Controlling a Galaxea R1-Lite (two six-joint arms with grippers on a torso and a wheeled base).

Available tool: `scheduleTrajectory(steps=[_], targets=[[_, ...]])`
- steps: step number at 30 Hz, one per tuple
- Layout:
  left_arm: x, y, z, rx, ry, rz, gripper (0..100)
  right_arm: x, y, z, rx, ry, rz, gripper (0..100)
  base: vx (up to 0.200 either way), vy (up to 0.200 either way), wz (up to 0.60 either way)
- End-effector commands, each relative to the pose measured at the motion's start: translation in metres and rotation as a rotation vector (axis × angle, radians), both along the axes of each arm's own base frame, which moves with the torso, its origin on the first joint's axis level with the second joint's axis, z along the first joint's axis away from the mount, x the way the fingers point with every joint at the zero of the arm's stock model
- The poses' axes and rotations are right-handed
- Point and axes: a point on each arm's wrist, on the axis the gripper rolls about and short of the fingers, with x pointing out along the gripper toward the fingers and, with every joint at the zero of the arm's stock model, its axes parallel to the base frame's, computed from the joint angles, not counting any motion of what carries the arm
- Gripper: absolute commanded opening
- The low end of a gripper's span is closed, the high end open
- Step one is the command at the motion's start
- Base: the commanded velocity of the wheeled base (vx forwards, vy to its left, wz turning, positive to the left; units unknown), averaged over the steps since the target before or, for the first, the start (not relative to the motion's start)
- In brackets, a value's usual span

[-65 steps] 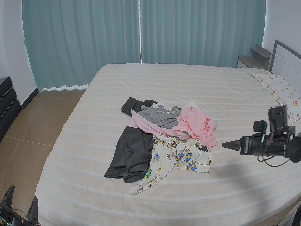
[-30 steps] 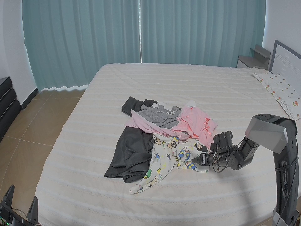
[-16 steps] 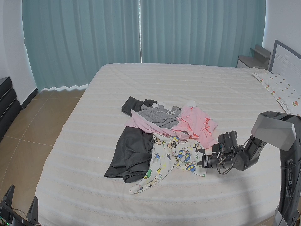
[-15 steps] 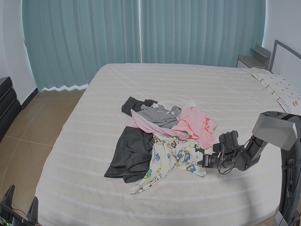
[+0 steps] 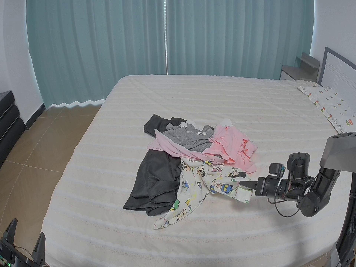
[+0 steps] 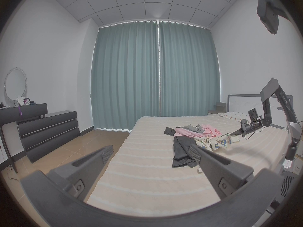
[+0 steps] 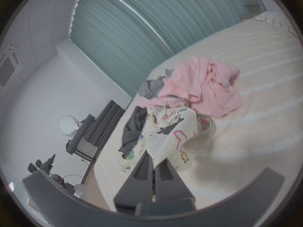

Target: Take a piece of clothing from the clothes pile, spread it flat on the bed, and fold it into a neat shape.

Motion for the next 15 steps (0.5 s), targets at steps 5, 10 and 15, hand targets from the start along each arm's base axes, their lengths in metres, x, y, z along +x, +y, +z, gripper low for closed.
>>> scheduleTrajectory(steps=[5,10,15], targets=[[0.0,0.0,-0.005,0.006,-0.001,-0.009,100,-0.039,-0.004,0.032,0.094,-0.1,0.044,0,0.0,0.0,0.0],[0.0,-0.001,-0.004,0.026,-0.011,-0.048,100,-0.053,-0.003,0.071,0.142,-0.228,0.095,0,0.0,0.0,0.0],[-0.008,-0.001,0.11,-0.141,-0.223,-0.129,100,-0.076,0.004,0.113,0.252,-0.322,0.167,0,0.0,0.0,0.0]])
